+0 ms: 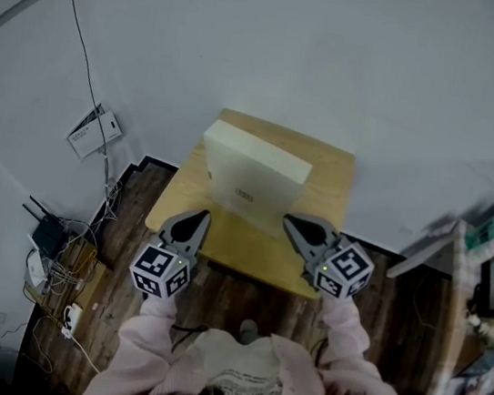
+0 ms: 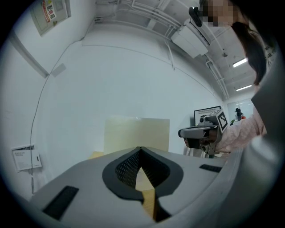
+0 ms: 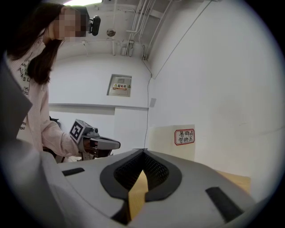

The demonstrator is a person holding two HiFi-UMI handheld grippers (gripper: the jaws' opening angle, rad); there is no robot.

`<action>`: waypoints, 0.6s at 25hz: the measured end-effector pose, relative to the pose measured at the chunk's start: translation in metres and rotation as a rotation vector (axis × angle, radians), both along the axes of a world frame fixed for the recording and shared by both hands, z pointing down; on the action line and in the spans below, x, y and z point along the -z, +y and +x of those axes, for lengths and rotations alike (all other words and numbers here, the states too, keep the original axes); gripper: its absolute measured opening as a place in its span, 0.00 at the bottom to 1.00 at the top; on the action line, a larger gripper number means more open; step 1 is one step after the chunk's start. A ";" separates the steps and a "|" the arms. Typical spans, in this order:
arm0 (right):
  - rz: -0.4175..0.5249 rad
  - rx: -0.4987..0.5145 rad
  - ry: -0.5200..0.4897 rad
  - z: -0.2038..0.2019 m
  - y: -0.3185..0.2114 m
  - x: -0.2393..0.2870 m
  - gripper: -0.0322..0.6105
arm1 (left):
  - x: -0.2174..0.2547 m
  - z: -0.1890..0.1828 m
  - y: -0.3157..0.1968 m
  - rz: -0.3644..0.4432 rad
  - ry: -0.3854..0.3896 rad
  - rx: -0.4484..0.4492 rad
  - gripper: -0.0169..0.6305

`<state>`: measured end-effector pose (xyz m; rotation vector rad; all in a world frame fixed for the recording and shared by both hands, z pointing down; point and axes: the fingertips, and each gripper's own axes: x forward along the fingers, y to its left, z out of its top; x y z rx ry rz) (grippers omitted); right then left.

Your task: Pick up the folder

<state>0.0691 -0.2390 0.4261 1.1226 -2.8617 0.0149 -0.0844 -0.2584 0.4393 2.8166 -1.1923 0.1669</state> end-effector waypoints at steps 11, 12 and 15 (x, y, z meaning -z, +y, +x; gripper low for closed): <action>-0.046 -0.026 0.035 0.025 -0.019 -0.015 0.04 | -0.009 0.006 -0.030 -0.022 -0.057 0.005 0.03; -0.049 -0.033 0.040 0.026 -0.021 -0.017 0.04 | -0.010 0.005 -0.033 -0.023 -0.057 0.007 0.03; -0.064 -0.048 0.050 0.026 -0.024 -0.023 0.04 | -0.016 0.000 -0.038 -0.034 -0.066 0.016 0.03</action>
